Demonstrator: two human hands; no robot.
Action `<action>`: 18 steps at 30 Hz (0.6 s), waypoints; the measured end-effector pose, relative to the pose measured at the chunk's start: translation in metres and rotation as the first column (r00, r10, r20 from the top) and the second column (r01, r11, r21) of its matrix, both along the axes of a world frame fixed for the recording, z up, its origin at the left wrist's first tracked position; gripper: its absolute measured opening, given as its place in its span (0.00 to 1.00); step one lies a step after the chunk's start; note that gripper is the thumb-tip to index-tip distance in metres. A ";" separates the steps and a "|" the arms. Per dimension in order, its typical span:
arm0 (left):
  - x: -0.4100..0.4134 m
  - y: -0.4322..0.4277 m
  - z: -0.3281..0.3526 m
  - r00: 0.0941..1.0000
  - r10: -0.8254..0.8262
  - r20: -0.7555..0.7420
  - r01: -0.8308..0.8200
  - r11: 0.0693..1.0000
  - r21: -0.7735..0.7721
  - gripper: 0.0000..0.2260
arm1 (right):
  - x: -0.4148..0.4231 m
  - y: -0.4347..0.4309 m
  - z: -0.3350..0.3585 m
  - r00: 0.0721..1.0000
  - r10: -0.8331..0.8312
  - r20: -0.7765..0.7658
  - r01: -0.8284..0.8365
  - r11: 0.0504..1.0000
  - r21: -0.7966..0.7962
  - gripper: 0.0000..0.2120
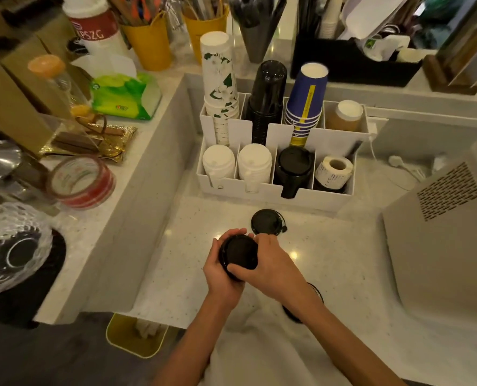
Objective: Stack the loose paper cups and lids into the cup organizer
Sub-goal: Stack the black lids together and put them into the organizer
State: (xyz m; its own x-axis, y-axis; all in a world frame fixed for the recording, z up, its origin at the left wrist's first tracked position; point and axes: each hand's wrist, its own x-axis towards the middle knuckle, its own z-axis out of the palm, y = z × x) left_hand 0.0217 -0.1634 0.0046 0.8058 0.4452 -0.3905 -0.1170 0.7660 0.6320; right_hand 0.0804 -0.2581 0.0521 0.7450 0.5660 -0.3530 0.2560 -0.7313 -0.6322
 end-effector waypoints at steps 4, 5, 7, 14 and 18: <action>0.000 -0.001 -0.002 1.000 0.012 0.014 -0.012 1.000 -0.011 0.22 | -0.002 0.005 0.001 0.998 -0.059 -0.038 0.058 0.997 -0.041 0.37; 0.001 -0.001 -0.002 1.000 0.015 0.017 -0.015 1.000 -0.005 0.22 | -0.002 0.006 0.000 0.995 -0.083 -0.056 0.080 0.996 -0.046 0.37; 0.001 -0.002 -0.002 1.000 0.015 0.014 -0.016 1.000 0.014 0.22 | -0.001 0.007 0.000 0.990 -0.114 -0.083 0.110 0.992 -0.054 0.40; 0.000 -0.002 -0.004 1.000 -0.002 -0.031 0.004 0.997 0.077 0.22 | -0.002 0.007 -0.004 0.984 -0.136 -0.118 0.128 0.989 -0.067 0.41; -0.001 0.000 -0.006 1.000 -0.018 -0.024 0.020 0.996 0.086 0.20 | 0.000 0.006 -0.006 0.988 -0.091 -0.121 0.084 0.995 -0.062 0.38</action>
